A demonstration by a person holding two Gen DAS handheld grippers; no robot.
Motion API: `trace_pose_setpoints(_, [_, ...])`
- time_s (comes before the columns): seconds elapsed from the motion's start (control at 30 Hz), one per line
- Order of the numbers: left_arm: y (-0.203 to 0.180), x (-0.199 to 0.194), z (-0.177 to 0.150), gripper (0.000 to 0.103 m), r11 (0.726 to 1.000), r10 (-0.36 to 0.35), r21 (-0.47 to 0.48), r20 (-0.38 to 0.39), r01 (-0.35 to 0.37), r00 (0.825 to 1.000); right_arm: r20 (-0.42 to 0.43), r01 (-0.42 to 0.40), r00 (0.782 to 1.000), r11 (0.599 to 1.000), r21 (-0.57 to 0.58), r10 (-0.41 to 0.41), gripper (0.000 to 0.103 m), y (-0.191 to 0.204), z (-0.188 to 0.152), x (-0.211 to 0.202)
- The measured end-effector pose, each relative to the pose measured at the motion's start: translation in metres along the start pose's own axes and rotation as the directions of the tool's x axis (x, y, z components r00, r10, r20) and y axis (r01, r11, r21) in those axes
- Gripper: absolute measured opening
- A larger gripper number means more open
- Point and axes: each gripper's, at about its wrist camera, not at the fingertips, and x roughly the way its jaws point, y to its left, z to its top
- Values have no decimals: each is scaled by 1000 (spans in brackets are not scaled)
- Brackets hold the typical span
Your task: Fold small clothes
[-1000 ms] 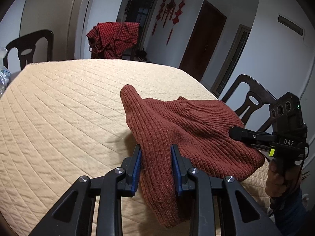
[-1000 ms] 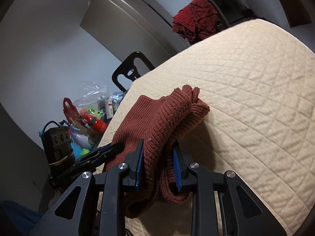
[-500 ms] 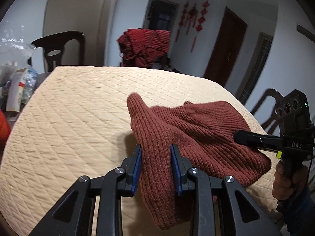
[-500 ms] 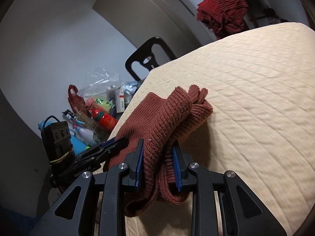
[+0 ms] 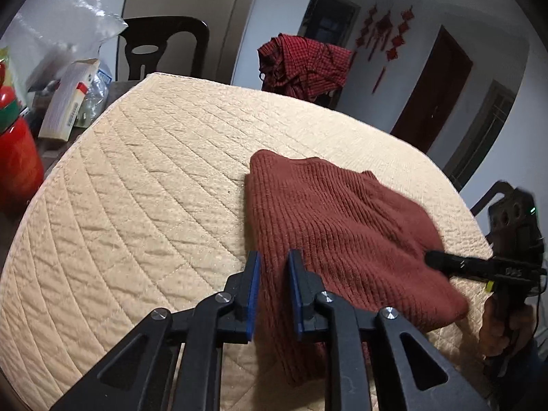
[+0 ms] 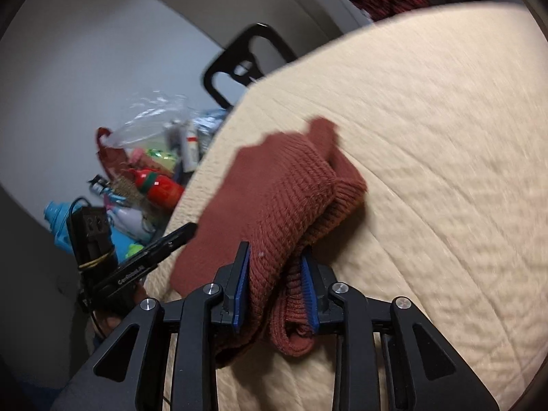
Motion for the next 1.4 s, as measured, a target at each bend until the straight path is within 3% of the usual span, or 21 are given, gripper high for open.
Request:
trace_pose_setpoints(0.17, [-17,-18,8,20,999,25,47,48,-27,999,60,102,993,993,-51,-99,33,16,-1,-22])
trace_pose_setpoints(0.27, [-34,-26,6,20,995,6,97,67,-12,998,108,105,990,985,-135,-91,33,36,-5,-36])
trace_pose_setpoints(0.4, [-48,-18,-6,20,993,-4,118,26,1,1000,87,147,988,958,-246,-130,29,55,-15,-28])
trace_pose_setpoints(0.53, [-52,-5,-13,20,993,32,116,2,-32,999,58,245,969,928,-280,-239,28,43,-15,-3])
trace_pose_setpoints(0.93, [-61,-14,-15,26,995,47,87,14,-48,999,138,265,962,924,-276,-234,28,52,4,-7])
trace_pose_setpoints(1.1, [-62,-9,-16,29,995,52,86,8,-53,999,96,288,957,927,-240,-273,28,32,17,17])
trace_pose_setpoints(1.4, [-66,-26,-22,30,988,121,94,26,-123,992,124,303,953,887,-348,-277,28,71,-17,-12])
